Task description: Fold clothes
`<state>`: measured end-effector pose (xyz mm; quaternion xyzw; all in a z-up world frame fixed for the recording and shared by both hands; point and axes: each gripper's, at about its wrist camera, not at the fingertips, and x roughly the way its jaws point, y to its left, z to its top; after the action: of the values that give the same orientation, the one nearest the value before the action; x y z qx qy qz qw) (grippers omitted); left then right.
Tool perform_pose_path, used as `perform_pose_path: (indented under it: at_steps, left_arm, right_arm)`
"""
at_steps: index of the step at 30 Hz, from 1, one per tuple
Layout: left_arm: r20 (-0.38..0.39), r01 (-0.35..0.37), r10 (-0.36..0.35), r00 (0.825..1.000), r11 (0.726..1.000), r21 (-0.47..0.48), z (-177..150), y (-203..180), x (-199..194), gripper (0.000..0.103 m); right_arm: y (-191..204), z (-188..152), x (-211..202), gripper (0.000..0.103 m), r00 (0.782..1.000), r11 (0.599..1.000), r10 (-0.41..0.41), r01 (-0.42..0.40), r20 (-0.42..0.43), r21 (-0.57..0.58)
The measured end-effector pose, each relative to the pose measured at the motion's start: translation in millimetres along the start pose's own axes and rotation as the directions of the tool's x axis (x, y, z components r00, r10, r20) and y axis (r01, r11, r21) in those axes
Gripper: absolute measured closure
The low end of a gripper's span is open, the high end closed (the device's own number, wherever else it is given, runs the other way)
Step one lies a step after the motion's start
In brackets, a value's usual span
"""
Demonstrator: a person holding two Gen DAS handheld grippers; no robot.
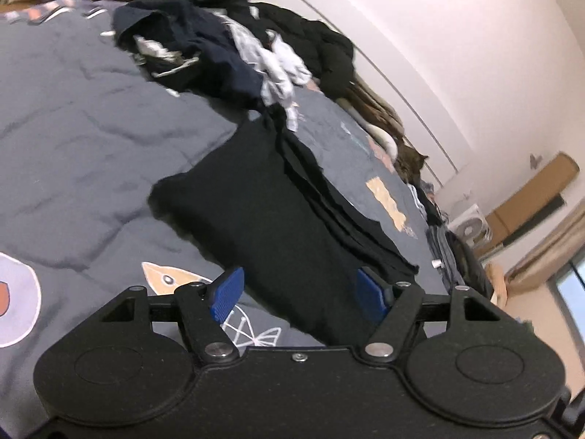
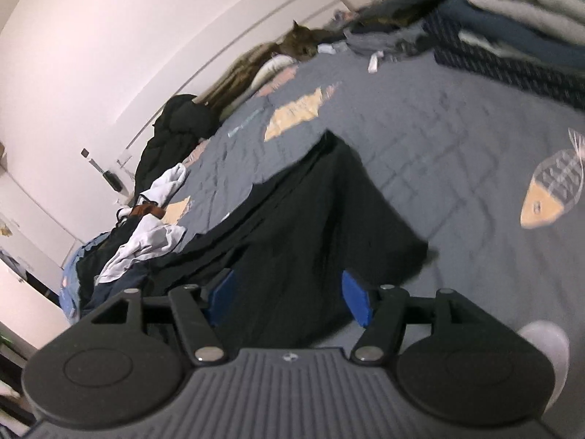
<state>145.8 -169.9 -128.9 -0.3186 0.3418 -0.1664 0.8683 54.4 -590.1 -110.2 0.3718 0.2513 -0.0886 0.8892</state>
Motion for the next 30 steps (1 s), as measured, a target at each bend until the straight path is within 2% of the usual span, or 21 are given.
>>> perform_pose_path:
  at_steps: [2, 10, 17, 20, 24, 30]
  left_arm:
    - [0.006, -0.011, 0.011, 1.0, 1.0, -0.022, 2, 6, 3, 0.033]
    - [-0.005, -0.041, 0.04, 0.999, 0.985, -0.167, 6, 36, 31, 0.032]
    - [-0.009, -0.014, 0.012, 1.0, 0.955, -0.297, 9, 68, 67, 0.032]
    - [0.017, 0.011, -0.006, 1.0, 0.948, -0.317, 8, 79, 79, 0.032]
    - [0.037, 0.042, -0.032, 0.999, 0.952, -0.302, 12, 71, 95, 0.032]
    - [0.058, 0.038, -0.023, 0.998, 0.96, -0.277, 18, 60, 123, 0.032]
  right_arm:
    - [1, -6, -1, 0.038, 1.0, 1.0, 0.009, -0.009, -0.008, 0.014]
    - [-6, -27, 23, 0.038, 0.998, 0.999, 0.04, -0.042, -0.052, -0.026]
    - [-16, -35, 37, 0.038, 0.994, 0.998, 0.049, -0.053, -0.102, -0.04]
    - [-23, -33, 40, 0.038, 0.993, 0.998, 0.051, -0.054, -0.109, -0.023]
    - [-27, -32, 41, 0.038, 0.991, 0.998, 0.067, -0.068, -0.112, 0.001]
    - [-29, -33, 48, 0.038, 0.989, 0.996, 0.083, -0.079, -0.125, 0.037]
